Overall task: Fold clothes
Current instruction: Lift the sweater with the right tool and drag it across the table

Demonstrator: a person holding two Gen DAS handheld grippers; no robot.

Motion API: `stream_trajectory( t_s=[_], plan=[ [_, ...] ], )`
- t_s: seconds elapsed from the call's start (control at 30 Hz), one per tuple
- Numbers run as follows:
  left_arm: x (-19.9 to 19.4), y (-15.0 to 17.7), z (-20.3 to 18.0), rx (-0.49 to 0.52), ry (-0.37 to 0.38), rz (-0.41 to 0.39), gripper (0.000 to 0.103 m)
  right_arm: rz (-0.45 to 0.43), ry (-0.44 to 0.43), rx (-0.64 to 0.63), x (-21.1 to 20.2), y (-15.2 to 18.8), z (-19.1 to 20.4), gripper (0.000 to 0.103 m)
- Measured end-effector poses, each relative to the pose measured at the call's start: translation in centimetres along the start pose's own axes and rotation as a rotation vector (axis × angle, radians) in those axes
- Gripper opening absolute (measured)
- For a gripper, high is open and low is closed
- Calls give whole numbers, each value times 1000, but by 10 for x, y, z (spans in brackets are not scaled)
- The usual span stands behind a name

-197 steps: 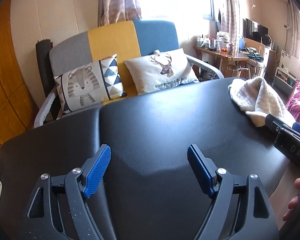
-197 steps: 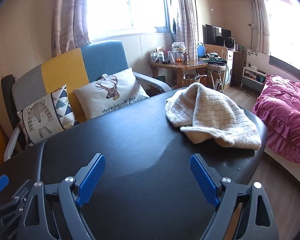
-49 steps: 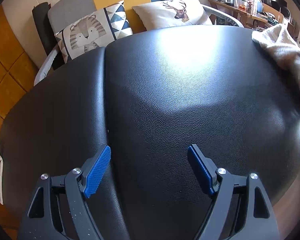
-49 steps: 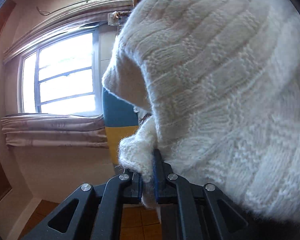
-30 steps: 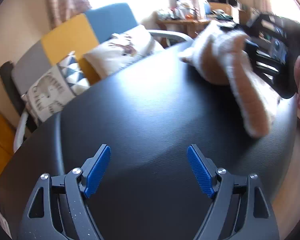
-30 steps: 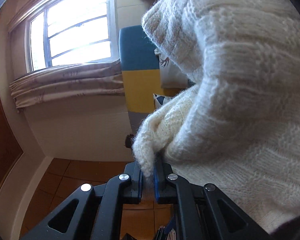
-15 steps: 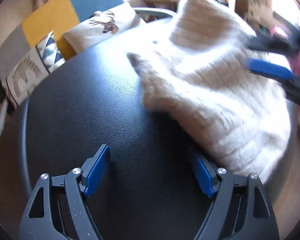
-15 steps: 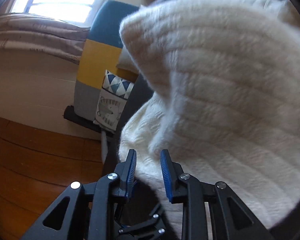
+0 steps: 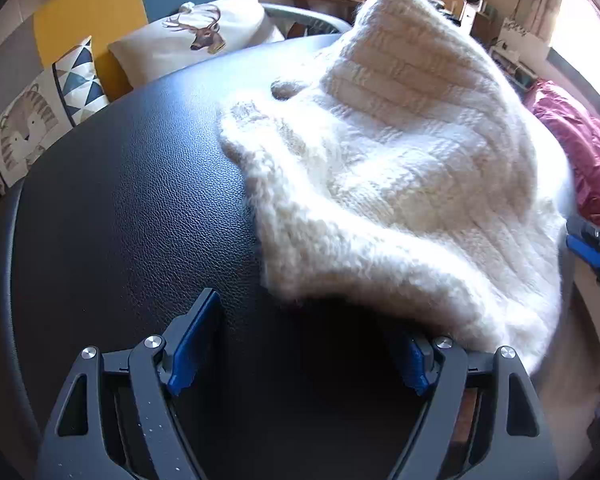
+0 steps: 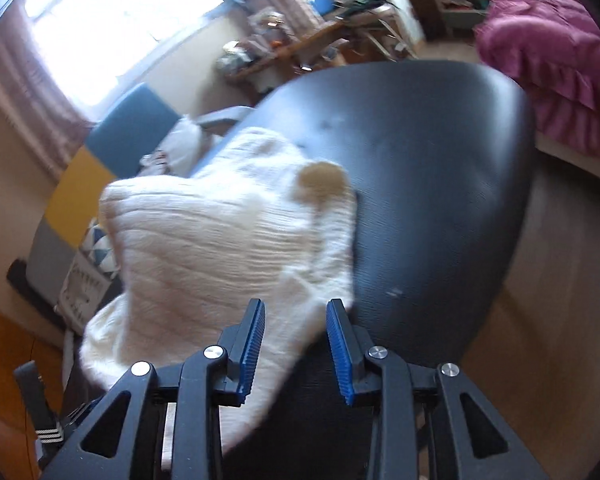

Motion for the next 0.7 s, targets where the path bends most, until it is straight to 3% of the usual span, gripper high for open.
stream_trajectory(
  t_s=[0.07,0.1,0.13,0.2,0.27,0.3,0.37,0.47,0.7],
  plan=[
    [0,-3,-5,19,-20,16,74,13,-27,52,7,3,-7,32],
    [-1,-4,-10,39,-17,16,53,-2,-45,67,8,2,-8,33],
    [-2,-5,-16,62,-16,19,25,-11,-59,80,10,1,-8,33],
    [-5,-6,-27,106,-16,31,1,-18,-87,97,17,-3,-5,33],
    [-8,-5,-34,141,-36,43,0,-13,-119,105,27,-5,2,28],
    [-12,-5,-37,153,-41,40,0,-12,-125,109,32,-6,5,17],
    [-29,-7,-37,158,-32,-24,0,-2,-164,148,38,-6,7,8],
    [-68,-21,-31,141,-24,-147,0,-3,-233,216,38,-5,13,8],
    [-175,-72,4,66,56,-400,0,-53,-398,193,1,-15,64,7]
  ],
)
Point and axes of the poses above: each gripper's, at about its wrist camera, not at the fingertips, and x roughly the way its jaws point, z to its left, y to its underside, the point moved 7 cm from there along x, roughly the way its jaws point
